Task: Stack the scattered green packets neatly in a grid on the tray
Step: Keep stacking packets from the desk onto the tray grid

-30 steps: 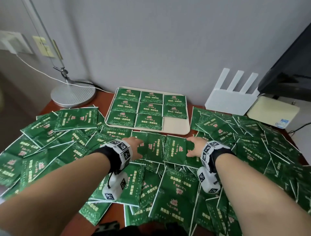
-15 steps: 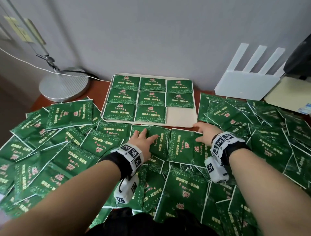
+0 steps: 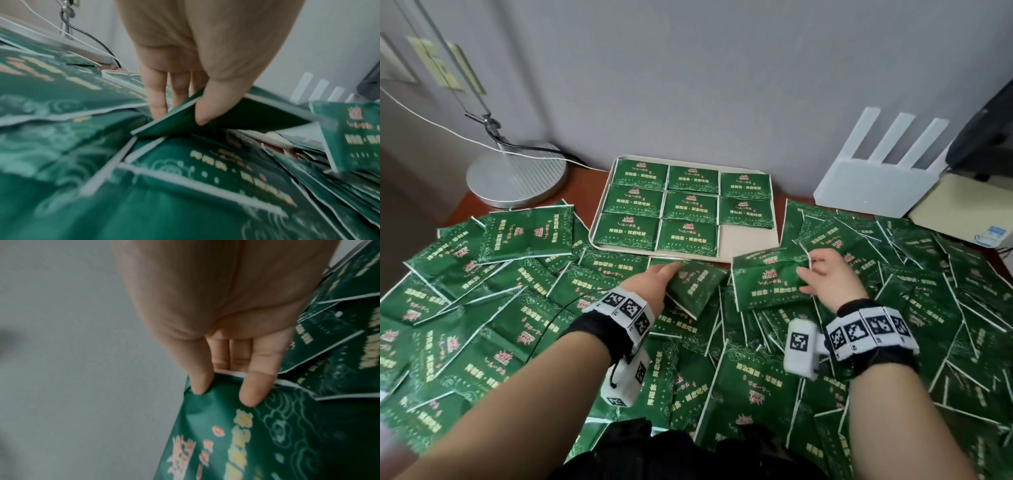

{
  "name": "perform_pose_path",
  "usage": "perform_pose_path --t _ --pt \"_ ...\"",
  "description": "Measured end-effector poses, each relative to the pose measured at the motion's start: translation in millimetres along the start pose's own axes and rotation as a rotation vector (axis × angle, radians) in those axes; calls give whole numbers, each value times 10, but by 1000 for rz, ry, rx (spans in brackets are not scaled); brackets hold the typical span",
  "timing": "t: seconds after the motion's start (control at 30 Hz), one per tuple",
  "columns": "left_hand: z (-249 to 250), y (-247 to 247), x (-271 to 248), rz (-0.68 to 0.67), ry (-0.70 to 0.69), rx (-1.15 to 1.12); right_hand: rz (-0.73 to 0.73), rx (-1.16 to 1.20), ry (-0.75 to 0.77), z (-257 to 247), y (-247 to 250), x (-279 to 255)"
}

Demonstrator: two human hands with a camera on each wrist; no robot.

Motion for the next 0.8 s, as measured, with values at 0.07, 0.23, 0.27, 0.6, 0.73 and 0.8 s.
perform_pose_path --t 0.07,0.23,0.27,0.6,0.73,0.8 --pt "-15 -52 -28 -16 14 1 73 167 1 40 61 -106" --pt "4 241 -146 141 6 -160 -2 53 2 125 -21 -309" --pt "48 366 -188 209 -31 -216 0 13 -10 166 -25 -337" --pt "178 808 -513 376 -212 -868 190 326 13 242 170 -436" --pt "135 591 -467 218 -61 -586 188 315 -28 352 80 -417" --pt "134 496 -441 122 -1 -371 162 249 -61 426 11 -412"
Point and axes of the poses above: each hand's wrist, its own x-axis towards the middle knuckle, its own y-axis out of the back of the hand, z = x × y, the point moved 10 cm from there along x, towards the middle knuckle, and after that the axes turned 2 degrees about x, right-handed, at the moved point
